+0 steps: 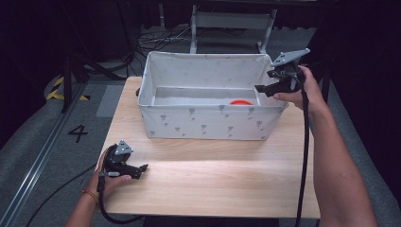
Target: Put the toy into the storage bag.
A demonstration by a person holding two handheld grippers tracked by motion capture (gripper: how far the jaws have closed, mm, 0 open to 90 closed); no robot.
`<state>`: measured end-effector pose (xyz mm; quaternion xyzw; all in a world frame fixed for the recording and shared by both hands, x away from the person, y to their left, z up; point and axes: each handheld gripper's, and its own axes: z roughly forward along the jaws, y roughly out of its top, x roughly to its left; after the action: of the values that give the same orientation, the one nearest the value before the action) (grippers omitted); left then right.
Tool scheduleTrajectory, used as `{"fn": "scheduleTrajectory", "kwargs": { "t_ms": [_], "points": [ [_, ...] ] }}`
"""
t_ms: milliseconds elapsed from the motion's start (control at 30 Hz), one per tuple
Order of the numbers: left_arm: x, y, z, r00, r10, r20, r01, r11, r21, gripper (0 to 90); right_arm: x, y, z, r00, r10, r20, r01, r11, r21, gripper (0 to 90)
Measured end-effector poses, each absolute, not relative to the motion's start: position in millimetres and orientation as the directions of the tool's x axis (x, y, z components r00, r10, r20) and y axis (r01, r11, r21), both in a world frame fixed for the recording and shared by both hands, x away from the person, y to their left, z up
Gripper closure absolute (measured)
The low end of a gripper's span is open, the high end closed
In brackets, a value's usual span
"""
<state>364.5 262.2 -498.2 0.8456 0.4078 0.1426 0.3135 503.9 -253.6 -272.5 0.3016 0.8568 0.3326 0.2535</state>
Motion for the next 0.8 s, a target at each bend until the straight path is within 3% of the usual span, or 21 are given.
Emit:
{"fn": "scheduleTrajectory", "kwargs": {
  "t_ms": [200,800],
  "points": [
    [364.5,262.2,-498.2,0.627,0.779,-0.014,0.6,-0.471,0.647,0.3,493.3,-258.3,-272.6,-0.659,0.709,-0.25,0.349,0.583,0.733,22.1],
    [363.7,261.6,-498.1,0.62,0.785,-0.012,0.603,-0.467,0.647,0.5,448.3,-275.5,-280.8,-0.651,0.718,-0.245,0.304,0.542,0.783,22.3]
  ]
}}
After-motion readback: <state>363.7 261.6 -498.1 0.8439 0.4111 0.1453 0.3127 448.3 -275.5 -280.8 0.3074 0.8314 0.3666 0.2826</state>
